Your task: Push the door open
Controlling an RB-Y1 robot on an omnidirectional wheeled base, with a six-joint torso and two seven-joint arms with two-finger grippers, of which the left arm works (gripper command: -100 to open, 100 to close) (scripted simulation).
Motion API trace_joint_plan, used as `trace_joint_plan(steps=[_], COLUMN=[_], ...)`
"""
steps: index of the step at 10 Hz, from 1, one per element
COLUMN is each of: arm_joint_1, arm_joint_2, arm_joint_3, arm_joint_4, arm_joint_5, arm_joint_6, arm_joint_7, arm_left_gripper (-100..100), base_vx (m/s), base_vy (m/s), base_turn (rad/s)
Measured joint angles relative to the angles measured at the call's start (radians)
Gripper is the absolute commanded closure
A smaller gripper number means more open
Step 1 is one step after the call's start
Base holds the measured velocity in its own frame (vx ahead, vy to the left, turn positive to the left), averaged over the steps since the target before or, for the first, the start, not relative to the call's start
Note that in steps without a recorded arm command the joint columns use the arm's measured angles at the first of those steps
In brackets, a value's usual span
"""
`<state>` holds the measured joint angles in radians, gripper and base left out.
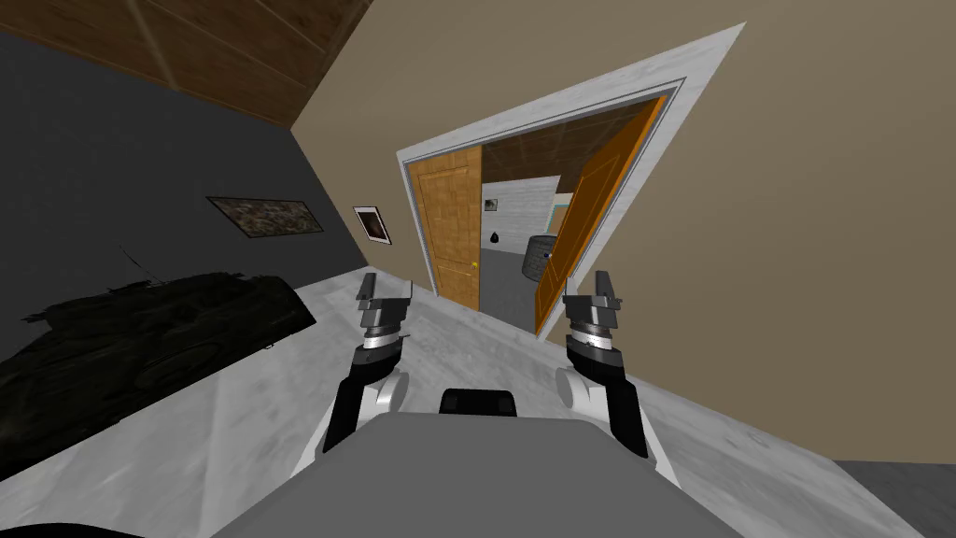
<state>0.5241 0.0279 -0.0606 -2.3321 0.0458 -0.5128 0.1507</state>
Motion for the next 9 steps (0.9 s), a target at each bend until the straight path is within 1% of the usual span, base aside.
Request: trace_joint_plan(steps=[1,2,3,4,6,7,9], arm_joint_1=[-0.008,-0.022,-0.025,-0.028,-0.041,-0.053,-0.064], arm_joint_2=[0.004,0.009,0.014,0.017,0.024,0.029,0.037], arm_joint_3=[-0.002,0.000,-0.004,-0.011,-0.015,-0.012,-0.019], arm_joint_4=[0.019,0.043,0.066,0.092,0.127,0.148,0.192], arm_joint_5=[0.012,0.025,0.038,0.047,0.070,0.083,0.108], arm_joint_6=[-0.002,-0.003,-0.011,-0.025,-0.032,-0.033,-0.046], arm_joint_7=[0.012,0.027,0.043,0.057,0.083,0.098,0.129], arm_left_gripper=[-100,-100,-100,-100,-100,-100,-100], base_vx=[0.086,0.091,0.091,0.074,0.073,0.069,0.075], base_vy=[0.043,0.039,0.039,0.038,0.035,0.037,0.044], base_turn=[-0.158,-0.120,-0.132,-0.137,-0.121,-0.117,-0.133])
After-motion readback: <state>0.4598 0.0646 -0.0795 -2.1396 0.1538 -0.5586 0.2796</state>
